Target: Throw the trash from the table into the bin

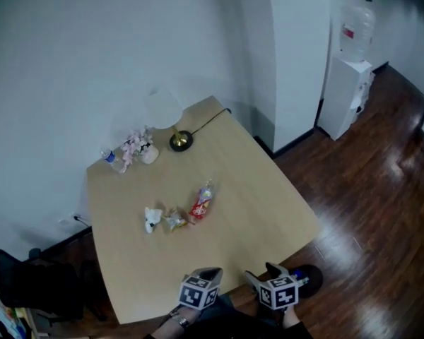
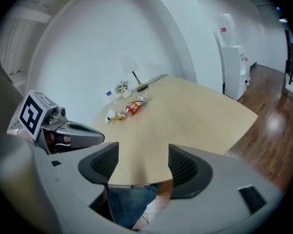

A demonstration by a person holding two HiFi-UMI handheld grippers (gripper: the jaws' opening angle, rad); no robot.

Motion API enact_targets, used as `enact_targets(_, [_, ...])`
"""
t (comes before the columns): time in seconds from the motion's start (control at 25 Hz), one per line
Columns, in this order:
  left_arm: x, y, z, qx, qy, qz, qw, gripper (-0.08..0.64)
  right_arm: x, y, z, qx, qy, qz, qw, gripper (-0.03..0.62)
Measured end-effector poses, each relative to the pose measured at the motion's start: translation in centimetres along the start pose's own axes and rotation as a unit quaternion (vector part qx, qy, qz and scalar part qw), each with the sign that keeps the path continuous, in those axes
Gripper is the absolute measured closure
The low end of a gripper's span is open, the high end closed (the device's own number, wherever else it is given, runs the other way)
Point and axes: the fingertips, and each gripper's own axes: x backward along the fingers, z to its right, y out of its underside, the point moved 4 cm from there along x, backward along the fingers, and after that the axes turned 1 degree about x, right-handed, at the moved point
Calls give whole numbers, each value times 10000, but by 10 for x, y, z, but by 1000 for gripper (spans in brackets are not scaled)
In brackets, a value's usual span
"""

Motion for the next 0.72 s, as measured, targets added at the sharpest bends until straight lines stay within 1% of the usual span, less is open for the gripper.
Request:
enact_targets(0.08, [7,-11,-25,176,-59,128,9997,554,-22,-19,-15,126,-27,-123,9998,264])
enact_targets(0.16, [13,-18,-51,323,-131,259,9991,554,-47,-38,-30,99,-75,-181,9998,264])
enact_targets(0.36, [22,-32,-110,671,-339,468,9961,554,-122,-101,-63,14,-28,-116,9999,264])
enact_targets(0.52, [23,-38,-137,820,-389,505,9946,554,-179,-141,-77,-143,144,-112,9997,264])
enact_targets(0.72, [17,-34,-160,985,-450,476,9930,554,-231,-170,-75,-353,522,-202,9978,255])
